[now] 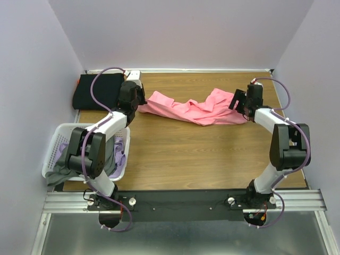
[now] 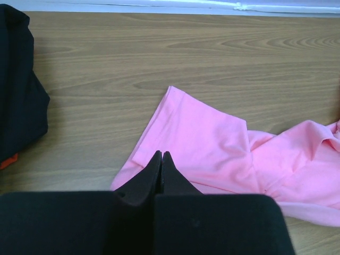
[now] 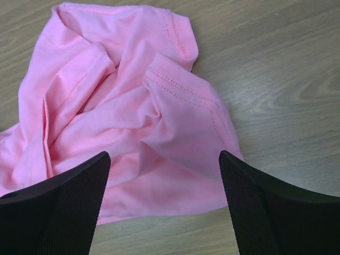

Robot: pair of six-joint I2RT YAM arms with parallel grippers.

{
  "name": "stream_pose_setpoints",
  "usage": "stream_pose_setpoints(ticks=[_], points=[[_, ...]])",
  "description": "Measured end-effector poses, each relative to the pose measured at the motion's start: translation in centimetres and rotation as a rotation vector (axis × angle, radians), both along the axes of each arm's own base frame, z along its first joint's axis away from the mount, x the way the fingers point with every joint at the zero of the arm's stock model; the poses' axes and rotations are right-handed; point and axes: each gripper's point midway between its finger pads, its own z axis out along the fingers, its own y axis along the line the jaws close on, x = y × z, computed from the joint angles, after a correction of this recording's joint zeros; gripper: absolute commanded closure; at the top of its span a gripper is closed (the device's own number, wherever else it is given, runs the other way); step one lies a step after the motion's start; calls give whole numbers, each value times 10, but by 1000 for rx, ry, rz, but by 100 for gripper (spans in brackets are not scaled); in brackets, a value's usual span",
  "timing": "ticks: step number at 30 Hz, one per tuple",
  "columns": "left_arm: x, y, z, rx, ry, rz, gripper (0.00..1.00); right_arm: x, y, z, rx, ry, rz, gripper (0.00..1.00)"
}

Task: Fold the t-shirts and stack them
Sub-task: Flatten the tshirt out

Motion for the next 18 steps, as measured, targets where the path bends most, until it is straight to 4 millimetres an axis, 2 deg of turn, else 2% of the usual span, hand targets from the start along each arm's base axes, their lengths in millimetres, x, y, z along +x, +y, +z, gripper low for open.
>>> stream_pose_setpoints(ticks=[4,8,14,16,18], points=[[-1,6,5,-7,-11,5,100,-1,0,-7,1,16,-2,15],[0,7,9,-17,-25,-3,100,-1,-1,-11,6,25,-8,27],[-1,8,8,-19,-25,-6,100,-2,-10,-32,19,73,-31,41],[-2,9,8,-22,-24,-10,100,-3,-11,-38,25,88,-29,50],[-3,9,10,-26,-27,-17,100,-2,-11,-42,35,97,-31,65]])
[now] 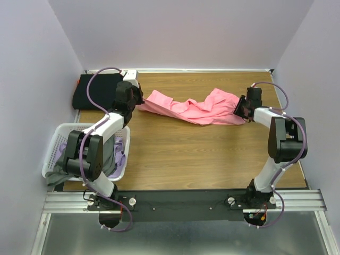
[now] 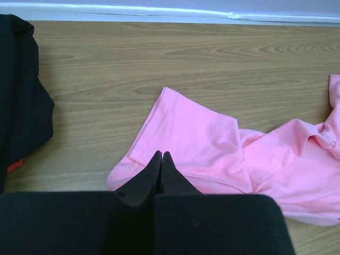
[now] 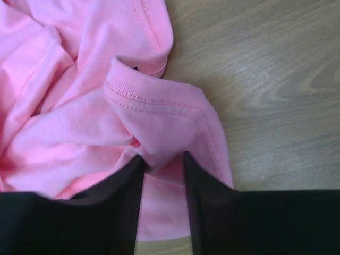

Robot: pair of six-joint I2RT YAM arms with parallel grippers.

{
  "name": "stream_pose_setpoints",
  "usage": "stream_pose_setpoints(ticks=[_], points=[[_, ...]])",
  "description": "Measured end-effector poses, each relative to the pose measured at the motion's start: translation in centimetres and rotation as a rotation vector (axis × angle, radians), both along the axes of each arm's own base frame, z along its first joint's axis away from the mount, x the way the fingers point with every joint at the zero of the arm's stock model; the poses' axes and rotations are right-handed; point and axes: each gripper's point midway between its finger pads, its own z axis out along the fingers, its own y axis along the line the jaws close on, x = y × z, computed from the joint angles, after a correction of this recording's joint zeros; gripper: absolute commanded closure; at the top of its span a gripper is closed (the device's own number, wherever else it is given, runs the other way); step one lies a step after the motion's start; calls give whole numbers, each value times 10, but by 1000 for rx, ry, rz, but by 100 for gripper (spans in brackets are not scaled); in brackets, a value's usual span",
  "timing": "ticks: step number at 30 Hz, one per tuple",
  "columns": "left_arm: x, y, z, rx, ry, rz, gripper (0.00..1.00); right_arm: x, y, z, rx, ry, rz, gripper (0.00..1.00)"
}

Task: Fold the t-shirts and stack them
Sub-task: Flatten the tshirt out

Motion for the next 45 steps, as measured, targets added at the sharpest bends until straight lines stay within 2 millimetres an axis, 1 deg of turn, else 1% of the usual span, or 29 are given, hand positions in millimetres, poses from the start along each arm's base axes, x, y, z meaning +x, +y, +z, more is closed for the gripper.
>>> stream_pose_setpoints(ticks=[2,3,4,7,9,11,12,14,15,16,17,18,20,23,26,28,29,30,31,32,33,34,35,37,38,40,41,43,45], points=[[-1,-1,3,-4,-6,-6,100,0,2,-2,9,5,6,80],[-1,-1,5,-6,-9,-10,100,0,2,-3,9,7,11,93],[-1,-1,6,-9,-14,-14,100,0,3,-3,11,8,14,97],[-4,-1,13,-14,-29,-17,100,0,4,0,13,2,20,98],[-7,0,19,-17,-40,-17,100,-1,3,6,11,-6,20,98],[-14,1,33,-24,-70,-17,100,-5,3,27,9,-45,20,98],[-17,2,43,-29,-93,-17,100,-7,3,39,7,-70,20,98],[-21,3,60,-37,-128,-17,100,-9,3,76,-1,-153,21,98],[-24,4,69,-42,-149,-17,100,-10,2,88,-5,-181,20,98],[-30,5,82,-49,-180,-17,100,-11,2,111,-11,-235,18,98],[-33,6,88,-53,-194,-16,100,-15,0,138,-19,-299,15,98],[-38,8,102,-60,-227,-16,100,-17,0,152,-25,-334,15,98],[-44,9,119,-70,-266,-15,100,-23,-2,184,-35,-409,9,98],[-49,14,134,-78,-303,-6,100,-25,-4,206,-48,-456,3,98],[-47,20,137,-77,-315,10,100,-19,-4,218,-51,-469,2,98],[-39,24,131,-72,-301,22,100,-9,-4,222,-51,-467,3,98],[-33,25,127,-70,-292,25,100,0,-4,225,-50,-469,4,95],[-26,27,121,-67,-279,30,100,10,-4,224,-48,-465,7,88],[-17,27,112,-63,-259,34,100,21,-3,225,-45,-463,13,74],[-6,27,101,-61,-234,34,100,37,-2,223,-45,-457,22,58],[3,25,91,-59,-211,29,100,48,-2,222,-51,-454,31,28],[10,24,81,-56,-190,26,100,64,-1,216,-47,-446,42,20],[17,21,66,-57,-159,16,100,74,1,208,-41,-434,57,13],[25,16,45,-56,-115,-2,100,79,4,189,-29,-396,78,11],[28,13,32,-58,-87,-14,100,76,7,179,-17,-373,88,11],[29,9,16,-61,-54,-30,100,64,11,162,5,-333,101,11],[29,8,13,-62,-48,-37,100,61,12,159,9,-327,105,11],[29,7,14,-64,-49,-45,100,41,15,143,26,-293,108,13],[30,6,18,-69,-65,-53,100,21,16,129,38,-265,103,17]])
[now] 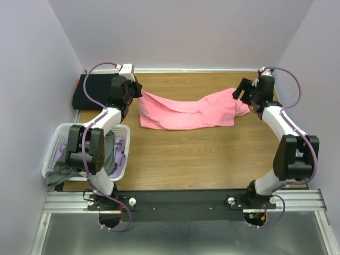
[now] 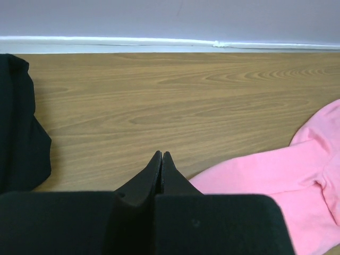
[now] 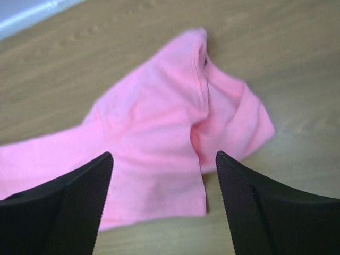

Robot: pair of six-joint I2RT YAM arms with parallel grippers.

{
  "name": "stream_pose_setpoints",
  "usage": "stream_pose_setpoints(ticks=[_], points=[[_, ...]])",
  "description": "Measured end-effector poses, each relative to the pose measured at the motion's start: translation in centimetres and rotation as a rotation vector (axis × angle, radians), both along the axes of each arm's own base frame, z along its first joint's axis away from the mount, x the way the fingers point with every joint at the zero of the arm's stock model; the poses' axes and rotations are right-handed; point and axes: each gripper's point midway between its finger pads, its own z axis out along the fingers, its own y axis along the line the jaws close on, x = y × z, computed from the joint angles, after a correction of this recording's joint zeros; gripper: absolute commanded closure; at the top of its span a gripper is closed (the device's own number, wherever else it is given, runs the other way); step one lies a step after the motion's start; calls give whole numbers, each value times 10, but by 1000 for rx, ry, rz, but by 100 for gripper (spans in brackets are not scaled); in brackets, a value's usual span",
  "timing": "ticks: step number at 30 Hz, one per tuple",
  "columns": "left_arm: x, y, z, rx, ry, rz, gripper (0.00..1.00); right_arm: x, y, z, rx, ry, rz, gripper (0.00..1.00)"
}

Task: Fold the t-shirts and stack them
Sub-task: Flatten the tshirt out

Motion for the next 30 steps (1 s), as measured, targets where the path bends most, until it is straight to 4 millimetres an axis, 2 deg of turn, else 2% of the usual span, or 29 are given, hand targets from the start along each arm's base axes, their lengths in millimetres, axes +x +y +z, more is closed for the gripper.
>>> stream_pose_setpoints(ticks=[2,7,10,18,26,30], points=[[0,-1,3,-3,-8,-6,100,-18,1,-17,10,35,-3,20],[-5,-2,12,-9,-34,-18,100,-59,4,-76,31,175,-13,30],[-8,-4,16,-14,-48,-28,100,-73,6,-95,37,224,-16,36],[-10,-7,17,-21,-53,-50,100,-73,6,-101,41,233,-19,45],[-10,-8,18,-21,-55,-53,100,-77,9,-138,43,326,-14,46],[-10,-8,19,-22,-59,-54,100,-77,10,-143,42,339,-11,50]])
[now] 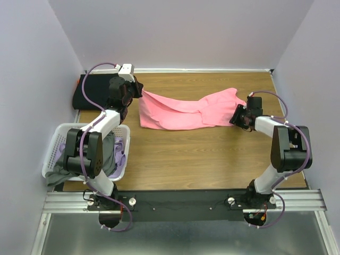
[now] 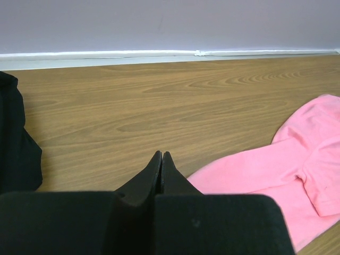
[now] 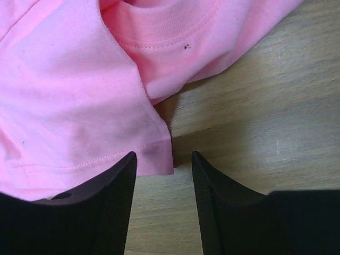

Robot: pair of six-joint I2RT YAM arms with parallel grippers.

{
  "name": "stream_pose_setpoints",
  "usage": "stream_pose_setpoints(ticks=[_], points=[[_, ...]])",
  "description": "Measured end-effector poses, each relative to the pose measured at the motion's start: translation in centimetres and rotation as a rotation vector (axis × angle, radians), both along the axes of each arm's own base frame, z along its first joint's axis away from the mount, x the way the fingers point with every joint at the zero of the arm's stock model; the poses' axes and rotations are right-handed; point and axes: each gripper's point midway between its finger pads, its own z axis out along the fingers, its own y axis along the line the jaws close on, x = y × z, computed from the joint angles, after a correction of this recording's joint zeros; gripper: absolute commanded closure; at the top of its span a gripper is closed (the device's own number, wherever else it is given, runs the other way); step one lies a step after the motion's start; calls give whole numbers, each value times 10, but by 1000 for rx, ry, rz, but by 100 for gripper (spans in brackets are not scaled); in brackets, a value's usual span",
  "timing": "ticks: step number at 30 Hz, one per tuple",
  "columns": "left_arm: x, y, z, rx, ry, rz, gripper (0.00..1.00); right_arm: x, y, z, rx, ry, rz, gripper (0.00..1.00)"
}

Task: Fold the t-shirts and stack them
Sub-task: Flatten the tshirt out

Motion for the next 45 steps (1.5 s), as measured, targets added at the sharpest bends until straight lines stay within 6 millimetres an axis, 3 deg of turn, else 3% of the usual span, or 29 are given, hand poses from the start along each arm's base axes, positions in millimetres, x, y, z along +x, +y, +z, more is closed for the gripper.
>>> stream_pose_setpoints(ticks=[8,22,25,27,30,37,41,44,45], points=[[-1,-2,0,-2,-2,-10,100,5,4,0,4,-4,11,65],[-4,-1,4,-3,-9,-11,100,5,6,0,9,-4,18,66],[-6,-1,9,-5,-19,-11,100,4,6,-1,9,-2,18,73],[-6,-1,10,-5,-22,-11,100,4,6,-1,8,1,19,86],[-7,-1,10,-5,-22,-11,100,3,6,-1,5,4,29,98],[-9,0,9,-5,-18,-11,100,1,9,0,15,5,48,99],[-10,0,16,-7,-33,-11,100,1,10,20,15,-33,49,98],[-13,0,26,-10,-53,-10,100,11,9,61,11,-129,50,99],[-14,1,32,-12,-66,-10,100,17,9,84,9,-184,50,99]])
